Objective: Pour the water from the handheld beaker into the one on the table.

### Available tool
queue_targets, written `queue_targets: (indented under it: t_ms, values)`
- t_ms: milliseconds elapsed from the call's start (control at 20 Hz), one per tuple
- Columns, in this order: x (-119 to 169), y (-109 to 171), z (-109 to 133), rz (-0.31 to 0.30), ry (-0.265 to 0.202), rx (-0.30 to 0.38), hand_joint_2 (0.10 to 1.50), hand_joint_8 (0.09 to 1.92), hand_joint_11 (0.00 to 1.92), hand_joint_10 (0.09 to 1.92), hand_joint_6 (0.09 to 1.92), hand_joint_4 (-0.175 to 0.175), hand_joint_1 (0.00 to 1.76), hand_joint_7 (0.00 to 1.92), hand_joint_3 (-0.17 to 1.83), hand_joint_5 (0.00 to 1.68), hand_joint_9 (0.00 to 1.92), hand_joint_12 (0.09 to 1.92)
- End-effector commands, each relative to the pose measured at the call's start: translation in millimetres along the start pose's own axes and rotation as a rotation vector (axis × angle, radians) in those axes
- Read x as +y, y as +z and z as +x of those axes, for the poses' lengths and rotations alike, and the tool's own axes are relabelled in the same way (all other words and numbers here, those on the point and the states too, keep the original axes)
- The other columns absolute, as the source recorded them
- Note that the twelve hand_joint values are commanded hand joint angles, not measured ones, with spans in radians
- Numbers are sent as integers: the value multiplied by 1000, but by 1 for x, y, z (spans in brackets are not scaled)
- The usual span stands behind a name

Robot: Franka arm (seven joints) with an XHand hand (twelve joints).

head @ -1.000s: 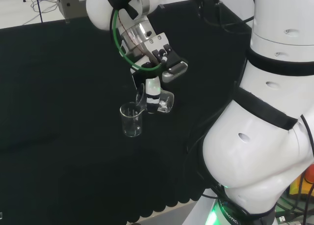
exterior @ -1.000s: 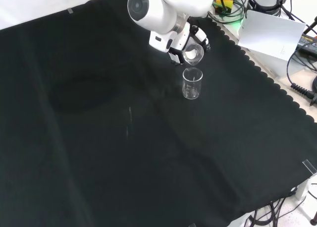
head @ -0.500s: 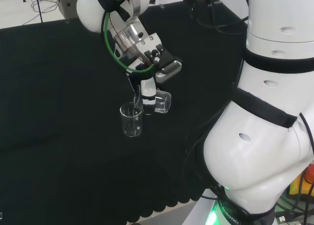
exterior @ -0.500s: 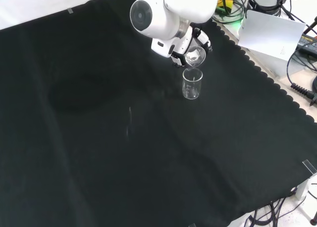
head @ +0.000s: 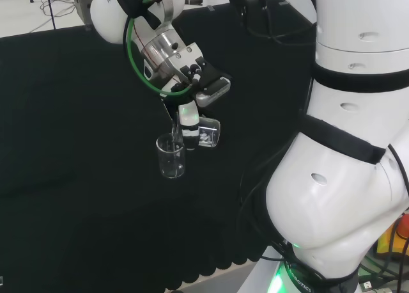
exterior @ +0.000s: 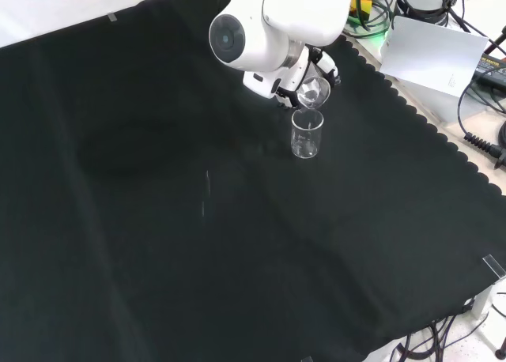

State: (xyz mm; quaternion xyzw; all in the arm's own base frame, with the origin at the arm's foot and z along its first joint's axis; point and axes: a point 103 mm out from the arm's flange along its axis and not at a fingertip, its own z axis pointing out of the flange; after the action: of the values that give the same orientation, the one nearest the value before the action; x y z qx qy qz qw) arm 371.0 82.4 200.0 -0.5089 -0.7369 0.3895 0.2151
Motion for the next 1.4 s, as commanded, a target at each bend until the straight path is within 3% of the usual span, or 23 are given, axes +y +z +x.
queue_targets:
  t_ms: [50,1400]
  values:
    - [-1,-1,1,26,14,-9,557,549,1486,87,375,-175,1440,1339,697,1416,1668,581]
    - [2,-10,8,123,72,-50,556,539,1488,87,373,-175,1440,1342,699,1418,1671,582]
